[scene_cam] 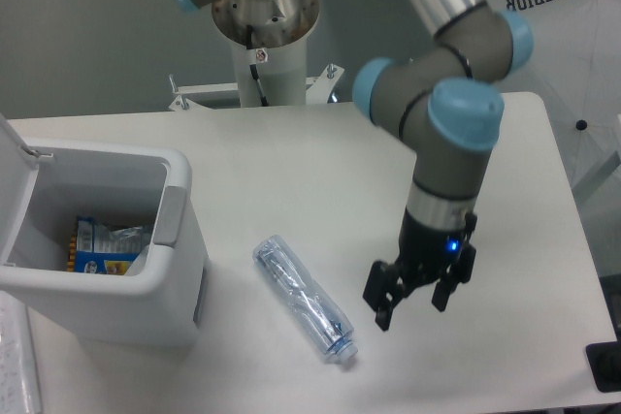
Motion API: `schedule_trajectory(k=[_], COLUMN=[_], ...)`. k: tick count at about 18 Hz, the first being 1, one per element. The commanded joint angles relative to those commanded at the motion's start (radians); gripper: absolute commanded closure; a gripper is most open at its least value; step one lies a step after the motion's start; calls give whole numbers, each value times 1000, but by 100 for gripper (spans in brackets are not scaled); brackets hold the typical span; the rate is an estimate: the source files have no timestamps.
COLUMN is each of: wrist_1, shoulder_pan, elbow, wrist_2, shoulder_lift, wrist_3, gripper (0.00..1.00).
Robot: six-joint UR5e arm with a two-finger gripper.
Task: Place the trash in the trash can
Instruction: 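Move the open gripper over to the clear plastic bottle, then lower the gripper around the bottle's middle and close it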
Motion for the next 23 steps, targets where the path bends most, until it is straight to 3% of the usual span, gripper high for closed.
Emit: schedule_trajectory(k=[18, 23], wrist_1=[-2, -3], shoulder_pan=[-98, -112], elbow=[49, 63], wrist_2=[97, 108], shoulder_lift=[-135, -153], wrist_3=[-26, -28], gripper=[0, 6])
